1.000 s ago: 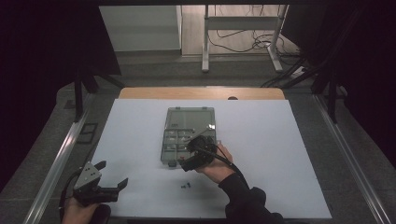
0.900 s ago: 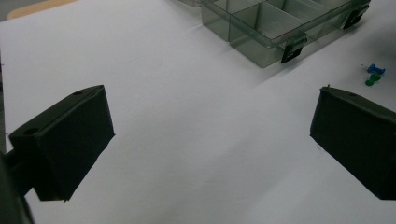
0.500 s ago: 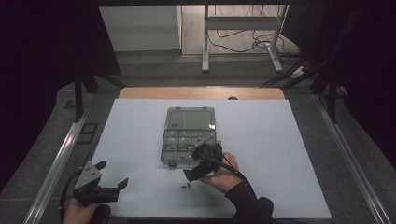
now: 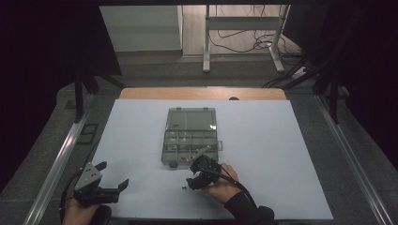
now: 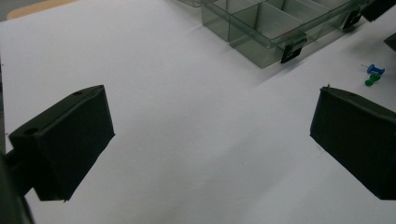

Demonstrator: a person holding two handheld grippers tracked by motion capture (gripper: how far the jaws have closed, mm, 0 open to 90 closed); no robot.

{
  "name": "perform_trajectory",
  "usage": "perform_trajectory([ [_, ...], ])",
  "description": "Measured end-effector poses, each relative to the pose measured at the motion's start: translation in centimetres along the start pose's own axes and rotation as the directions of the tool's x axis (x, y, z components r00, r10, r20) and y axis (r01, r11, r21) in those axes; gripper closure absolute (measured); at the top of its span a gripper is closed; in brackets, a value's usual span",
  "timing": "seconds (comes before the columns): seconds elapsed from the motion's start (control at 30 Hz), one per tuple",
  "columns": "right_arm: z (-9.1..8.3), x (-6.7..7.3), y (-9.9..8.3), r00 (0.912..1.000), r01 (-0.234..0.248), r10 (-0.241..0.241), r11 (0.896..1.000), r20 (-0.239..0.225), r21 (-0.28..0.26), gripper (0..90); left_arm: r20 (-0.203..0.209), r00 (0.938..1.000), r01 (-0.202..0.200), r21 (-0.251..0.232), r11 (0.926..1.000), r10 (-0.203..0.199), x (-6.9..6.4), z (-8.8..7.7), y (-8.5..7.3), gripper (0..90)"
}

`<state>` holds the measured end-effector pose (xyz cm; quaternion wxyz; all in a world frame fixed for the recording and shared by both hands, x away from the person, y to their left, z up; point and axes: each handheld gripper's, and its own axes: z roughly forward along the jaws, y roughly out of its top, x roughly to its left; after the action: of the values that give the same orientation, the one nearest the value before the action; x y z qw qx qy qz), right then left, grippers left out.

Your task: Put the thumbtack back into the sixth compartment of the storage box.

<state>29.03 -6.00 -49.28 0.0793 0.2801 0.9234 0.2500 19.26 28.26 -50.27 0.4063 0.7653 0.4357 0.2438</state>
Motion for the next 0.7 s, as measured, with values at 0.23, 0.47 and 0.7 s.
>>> perform_trajectory([
  [0.23, 1.0, 1.0, 0.0, 0.9977, 0.028, -0.025, 0.999, -0.063, 0.034, 60.5, 0.0, 1.0, -0.002, 0.0, 1.0, 0.002, 0.0, 0.0, 0.0, 0.0],
  [0.47, 1.7, 1.2, 0.0, 0.9959, 0.033, -0.028, 0.998, -0.086, 0.061, 72.8, 0.0, 1.0, -0.002, 0.0, 1.0, 0.002, 0.0, 0.0, 0.0, 0.0],
  [0.7, 2.0, 1.2, -0.2, 0.9953, 0.081, -0.076, 0.993, -0.06, 0.083, 81.0, 0.0, 1.0, -0.002, -0.001, 1.0, 0.002, 0.0, 0.0, 0.0, 0.0],
])
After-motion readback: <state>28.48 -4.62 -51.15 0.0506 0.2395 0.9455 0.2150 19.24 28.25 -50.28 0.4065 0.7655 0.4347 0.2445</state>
